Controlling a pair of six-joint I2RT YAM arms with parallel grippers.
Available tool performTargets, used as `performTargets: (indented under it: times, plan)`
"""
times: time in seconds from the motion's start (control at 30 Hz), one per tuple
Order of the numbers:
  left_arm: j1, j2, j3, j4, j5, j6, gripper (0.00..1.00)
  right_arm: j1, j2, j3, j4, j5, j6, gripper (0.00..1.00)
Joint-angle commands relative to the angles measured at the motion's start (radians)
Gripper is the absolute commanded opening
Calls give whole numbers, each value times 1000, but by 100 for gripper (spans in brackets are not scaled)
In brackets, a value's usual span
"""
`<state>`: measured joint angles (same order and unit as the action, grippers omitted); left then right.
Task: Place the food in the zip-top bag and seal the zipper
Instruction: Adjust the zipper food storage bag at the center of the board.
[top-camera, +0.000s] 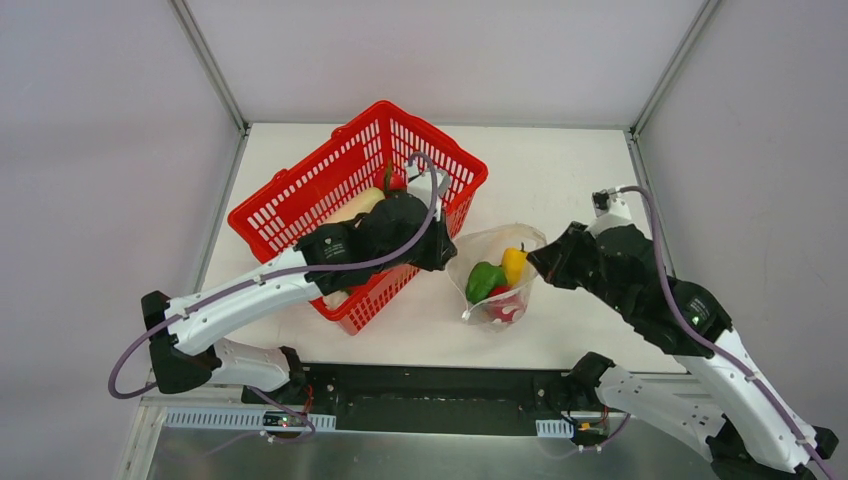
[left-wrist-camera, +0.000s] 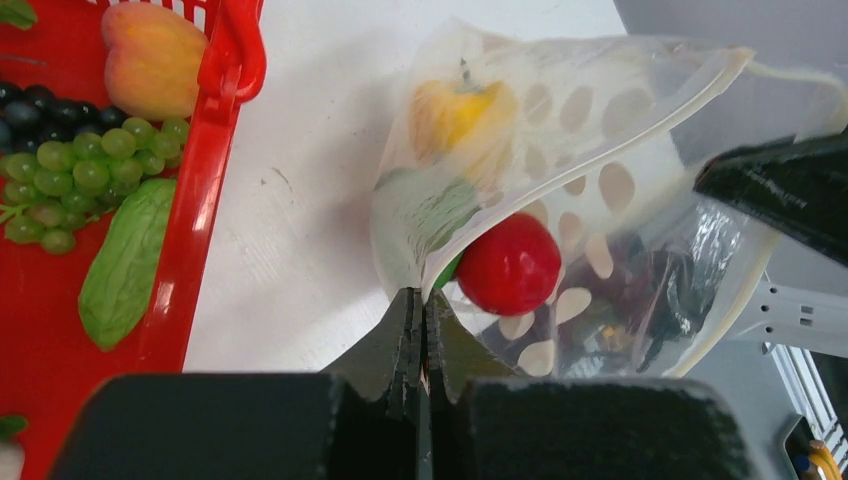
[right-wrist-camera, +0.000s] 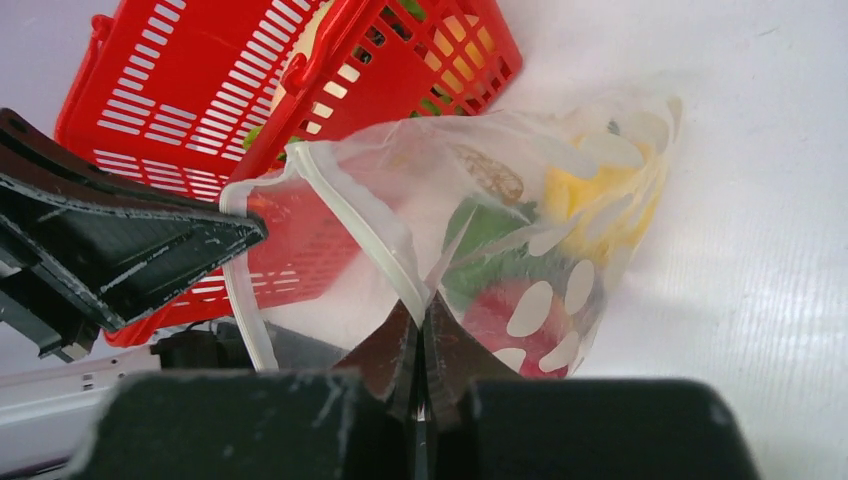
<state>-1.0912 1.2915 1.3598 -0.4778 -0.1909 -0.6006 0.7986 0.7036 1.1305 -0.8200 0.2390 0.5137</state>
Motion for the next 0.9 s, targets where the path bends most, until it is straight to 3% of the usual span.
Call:
performTargets:
  times: [0.0,0.07,0.13,0.3,0.5,0.7,0.87]
  plan:
    - [11,-5,-62,27,23,-59,0,3,81,52,18,35,-117,0]
    - [11,31,-75,28,37,-67,0,3,122,54,9,36,-131,0]
    - [10,60,-65,20,40,-67,9,3,148,50,6,50,-140,0]
    - [11,69,-18,-11,28,-17,46,2,163,32,46,28,-144,0]
    - [11,-1,16,-36,-1,77,80,2,167,0,100,-7,-137,0]
    - [11,-129,-10,-48,-44,162,98,2,168,-28,118,-19,-129,0]
    - [20,-241,-50,-80,-143,245,99,2,161,-51,147,-57,-114,0]
